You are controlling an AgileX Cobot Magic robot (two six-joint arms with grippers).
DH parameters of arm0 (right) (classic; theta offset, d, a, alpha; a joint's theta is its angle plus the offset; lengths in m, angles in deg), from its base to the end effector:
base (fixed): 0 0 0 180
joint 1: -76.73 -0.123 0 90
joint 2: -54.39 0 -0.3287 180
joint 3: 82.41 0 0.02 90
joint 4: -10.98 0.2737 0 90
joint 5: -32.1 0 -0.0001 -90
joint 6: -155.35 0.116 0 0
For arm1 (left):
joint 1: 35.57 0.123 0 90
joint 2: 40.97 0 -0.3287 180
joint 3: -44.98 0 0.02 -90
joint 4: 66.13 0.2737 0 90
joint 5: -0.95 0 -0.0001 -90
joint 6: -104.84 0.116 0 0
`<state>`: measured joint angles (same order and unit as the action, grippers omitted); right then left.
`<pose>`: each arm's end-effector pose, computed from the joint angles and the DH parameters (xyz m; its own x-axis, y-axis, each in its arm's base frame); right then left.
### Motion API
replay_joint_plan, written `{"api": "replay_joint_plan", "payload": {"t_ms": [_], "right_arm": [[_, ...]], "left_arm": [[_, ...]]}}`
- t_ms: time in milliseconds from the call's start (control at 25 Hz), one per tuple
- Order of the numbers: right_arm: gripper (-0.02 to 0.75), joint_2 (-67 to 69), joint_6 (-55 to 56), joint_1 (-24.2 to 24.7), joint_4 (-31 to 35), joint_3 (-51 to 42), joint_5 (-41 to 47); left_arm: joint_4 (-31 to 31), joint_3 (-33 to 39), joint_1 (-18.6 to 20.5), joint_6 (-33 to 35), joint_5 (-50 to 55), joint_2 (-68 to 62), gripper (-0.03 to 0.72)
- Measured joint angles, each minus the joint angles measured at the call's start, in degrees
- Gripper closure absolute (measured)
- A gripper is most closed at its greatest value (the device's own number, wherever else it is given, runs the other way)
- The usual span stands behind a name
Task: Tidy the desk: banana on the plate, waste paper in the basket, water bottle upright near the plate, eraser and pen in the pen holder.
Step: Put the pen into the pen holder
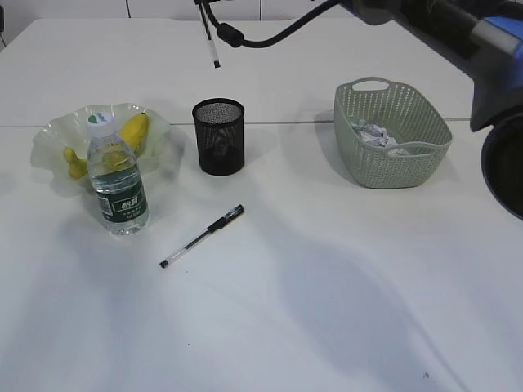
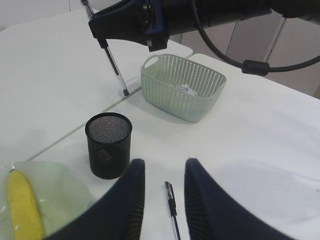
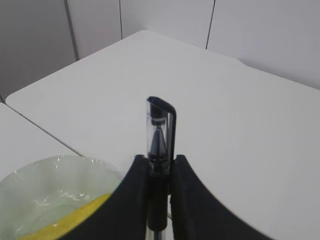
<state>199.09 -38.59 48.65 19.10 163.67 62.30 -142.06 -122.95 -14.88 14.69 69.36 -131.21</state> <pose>0.5628 0.3096 0.3496 -0.2153 -0.2509 -0.9438 -0.5589 0.8242 -0.0916 0.3261 0.0113 0.3782 -0.2813 0.1526 -0.9474 0.7409 0.6620 -0.1133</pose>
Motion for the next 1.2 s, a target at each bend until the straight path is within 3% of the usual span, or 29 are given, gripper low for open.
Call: {"api": "replay_joint_plan", "payload": {"t_ms": [1200], "right_arm": [[0.676, -16.34, -2.77, -0.05, -2.13, 0.00, 1.47]], "left_arm": [[-2.02, 0.00, 0.00, 0.00, 0.00, 0.00, 0.508]]}}
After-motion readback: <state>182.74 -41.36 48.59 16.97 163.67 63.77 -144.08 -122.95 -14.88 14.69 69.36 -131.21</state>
